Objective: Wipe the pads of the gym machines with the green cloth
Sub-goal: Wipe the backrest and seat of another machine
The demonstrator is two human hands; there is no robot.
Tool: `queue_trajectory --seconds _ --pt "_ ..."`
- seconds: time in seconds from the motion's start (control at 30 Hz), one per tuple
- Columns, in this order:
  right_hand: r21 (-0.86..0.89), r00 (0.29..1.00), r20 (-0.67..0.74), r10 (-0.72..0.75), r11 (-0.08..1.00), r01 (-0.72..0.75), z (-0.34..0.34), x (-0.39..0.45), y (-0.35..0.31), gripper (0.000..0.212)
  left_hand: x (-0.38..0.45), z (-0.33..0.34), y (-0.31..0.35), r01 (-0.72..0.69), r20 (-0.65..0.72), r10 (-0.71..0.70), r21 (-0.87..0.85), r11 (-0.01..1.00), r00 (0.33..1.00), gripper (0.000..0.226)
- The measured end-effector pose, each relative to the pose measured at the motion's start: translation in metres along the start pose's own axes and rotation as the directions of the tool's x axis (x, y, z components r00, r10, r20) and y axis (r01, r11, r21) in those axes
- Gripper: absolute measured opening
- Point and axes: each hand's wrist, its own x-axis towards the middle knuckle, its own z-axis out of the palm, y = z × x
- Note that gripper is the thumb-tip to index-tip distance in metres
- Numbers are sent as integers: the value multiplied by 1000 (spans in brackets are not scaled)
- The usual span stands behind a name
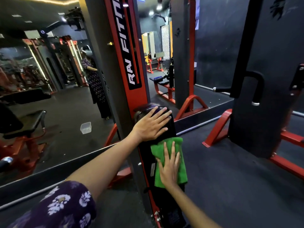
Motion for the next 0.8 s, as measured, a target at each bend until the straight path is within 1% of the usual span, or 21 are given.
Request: queue_trajectory --seconds 0.03,0.07,0.1,0.17,0.2,0.23,0.27,0.33,0.37,0.4,0.43,0.47,0.5,0.53,0.57,0.63,0.67,0.7,0.73,0.77,0.8 --pt "5 999 -21 27 1000 -27 5 -11 12 66 -1 1 0 -16 -23 16 -3 1000 1000 54" --pt "56 994 -57 97 994 -94 9 -14 16 64 -2 3 -1 -27 -31 27 -6 1000 999 54" --pt "117 979 -118 169 981 -155 11 -10 15 66 -2 3 -1 -35 -42 35 -1 999 999 54" --pt "186 938 -191 290 949 -255 13 6 3 74 -1 5 -1 -54 -49 55 14 998 997 53" --pt "193 930 -210 302 945 -263 13 13 -7 75 -1 6 -2 -68 -56 70 28 997 996 53" --pt "175 939 -205 276 954 -242 14 11 -16 75 -2 8 0 -79 -60 81 36 996 995 52" --pt "140 964 -173 203 974 -180 15 7 -23 71 -3 8 0 -87 -58 90 44 995 994 52" --pt "37 998 -61 1 999 1 19 -12 -21 63 -1 6 -1 -99 -39 101 42 994 994 52" --pt "9 998 -17 -53 999 53 21 -25 -12 66 0 5 -1 -112 -28 113 44 993 993 53" --pt "-6 999 -5 -51 999 51 25 -39 -1 69 -2 5 0 -130 -22 132 48 990 991 53" --pt "-5 999 -30 13 1000 -13 28 -48 10 69 -2 5 1 -143 -23 145 56 988 989 53" --pt "22 991 -79 106 994 -104 32 -53 18 64 -3 6 2 -148 -22 150 60 987 988 53" --pt "86 967 -129 221 974 -211 35 -52 19 62 -5 6 2 -154 -18 155 62 986 988 54" --pt "161 932 -178 316 944 -289 38 -47 17 66 -5 7 4 -161 -17 163 61 985 987 54" --pt "234 895 -217 390 911 -340 40 -36 8 69 -5 8 2 -173 -18 174 71 982 984 54" --pt "316 827 -267 495 855 -410 39 -14 -15 69 -3 9 0 -188 -33 192 87 978 981 54" --pt "317 825 -284 489 860 -400 40 -10 -25 69 -3 11 0 -194 -53 199 90 977 979 54" --pt "283 857 -293 423 895 -345 41 -12 -31 69 -3 12 1 -194 -63 200 92 977 978 55" --pt "220 900 -292 324 938 -267 45 -20 -34 70 -2 13 1 -194 -68 201 99 976 977 56" --pt "164 937 -258 235 966 -198 50 -32 -31 69 -2 13 0 -190 -57 197 109 976 979 58" --pt "125 957 -219 191 978 -166 55 -46 -22 68 -2 13 1 -180 -50 187 124 976 981 60"
